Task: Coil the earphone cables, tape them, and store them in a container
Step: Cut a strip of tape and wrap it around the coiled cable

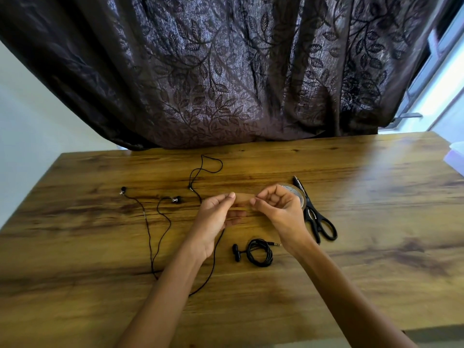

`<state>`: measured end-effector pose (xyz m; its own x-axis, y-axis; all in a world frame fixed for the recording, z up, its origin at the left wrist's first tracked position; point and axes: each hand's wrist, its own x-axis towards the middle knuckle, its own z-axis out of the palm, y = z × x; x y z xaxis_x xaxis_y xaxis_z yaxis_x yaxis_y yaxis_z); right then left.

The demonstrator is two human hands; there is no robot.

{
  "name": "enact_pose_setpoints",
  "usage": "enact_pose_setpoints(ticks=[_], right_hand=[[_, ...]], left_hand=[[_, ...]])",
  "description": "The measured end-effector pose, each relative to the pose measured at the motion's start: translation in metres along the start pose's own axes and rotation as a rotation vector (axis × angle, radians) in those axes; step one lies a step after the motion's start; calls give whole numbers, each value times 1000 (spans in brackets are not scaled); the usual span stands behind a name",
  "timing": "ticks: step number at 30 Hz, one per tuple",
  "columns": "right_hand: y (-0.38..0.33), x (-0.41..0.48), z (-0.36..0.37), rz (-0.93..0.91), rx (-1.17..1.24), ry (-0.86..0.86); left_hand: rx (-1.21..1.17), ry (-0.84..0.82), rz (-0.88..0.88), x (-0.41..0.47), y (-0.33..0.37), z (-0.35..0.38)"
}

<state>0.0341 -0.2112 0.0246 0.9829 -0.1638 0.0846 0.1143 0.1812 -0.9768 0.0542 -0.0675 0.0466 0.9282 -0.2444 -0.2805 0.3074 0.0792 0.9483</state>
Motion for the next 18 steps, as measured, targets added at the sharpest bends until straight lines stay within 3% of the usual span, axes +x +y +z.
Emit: enact_pose_setpoints(ticks=[11,14,18], right_hand=[[3,-7,-17,145,-68,49],[10,-13,-26,200,-69,167],[19,-21,-34,271,-49,329]], left_hand=[[36,-127,-175,5,-10,-5],[51,-125,-196,5,-14,-6],[398,6,-104,5,-32,-5]])
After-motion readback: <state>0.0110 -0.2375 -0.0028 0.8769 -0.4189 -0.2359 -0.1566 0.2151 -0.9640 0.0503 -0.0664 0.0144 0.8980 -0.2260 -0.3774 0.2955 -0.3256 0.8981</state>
